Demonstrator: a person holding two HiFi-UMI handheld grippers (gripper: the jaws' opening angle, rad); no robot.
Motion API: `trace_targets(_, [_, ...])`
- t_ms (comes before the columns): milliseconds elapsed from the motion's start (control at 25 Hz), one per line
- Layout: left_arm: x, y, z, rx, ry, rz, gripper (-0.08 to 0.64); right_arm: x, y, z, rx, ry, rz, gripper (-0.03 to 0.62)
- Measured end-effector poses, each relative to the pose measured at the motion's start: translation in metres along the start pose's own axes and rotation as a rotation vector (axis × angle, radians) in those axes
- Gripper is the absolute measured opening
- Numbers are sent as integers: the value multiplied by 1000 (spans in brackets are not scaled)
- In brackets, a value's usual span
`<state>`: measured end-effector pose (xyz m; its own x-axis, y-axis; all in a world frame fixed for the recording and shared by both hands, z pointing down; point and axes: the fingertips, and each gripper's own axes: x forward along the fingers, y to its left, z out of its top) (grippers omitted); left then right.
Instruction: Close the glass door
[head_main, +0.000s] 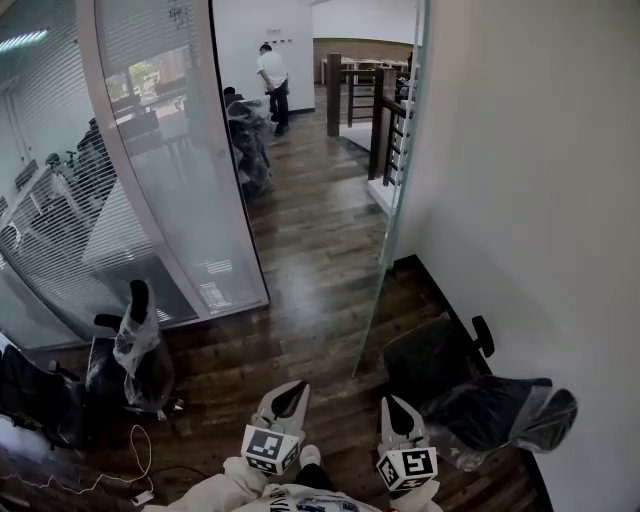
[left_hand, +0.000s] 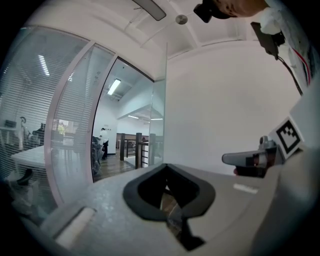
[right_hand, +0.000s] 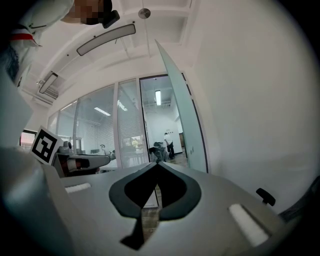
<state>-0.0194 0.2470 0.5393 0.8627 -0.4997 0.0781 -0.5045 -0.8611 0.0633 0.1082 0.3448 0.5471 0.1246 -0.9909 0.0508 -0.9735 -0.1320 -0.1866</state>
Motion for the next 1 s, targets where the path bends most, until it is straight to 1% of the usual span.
trace_targets(80, [9,10,0,-3,1,4,3,13,-1,-2,2,5,1,5])
trace_targets(240, [25,28,-4,-34,12,-1,3,36,-2,-2,3,14,-4,5])
trace_targets(360, [35,38,-1,-36,10,-14,3,53,-2,0,-1,17,-11,5])
trace_targets(560, [49,57,4,-41,1,-13,3,75,0,2,-9,21,-10,5])
trace_targets(1000, [57,100,14,-47,-26,-7,3,117,17,8,-28,8,-5,5])
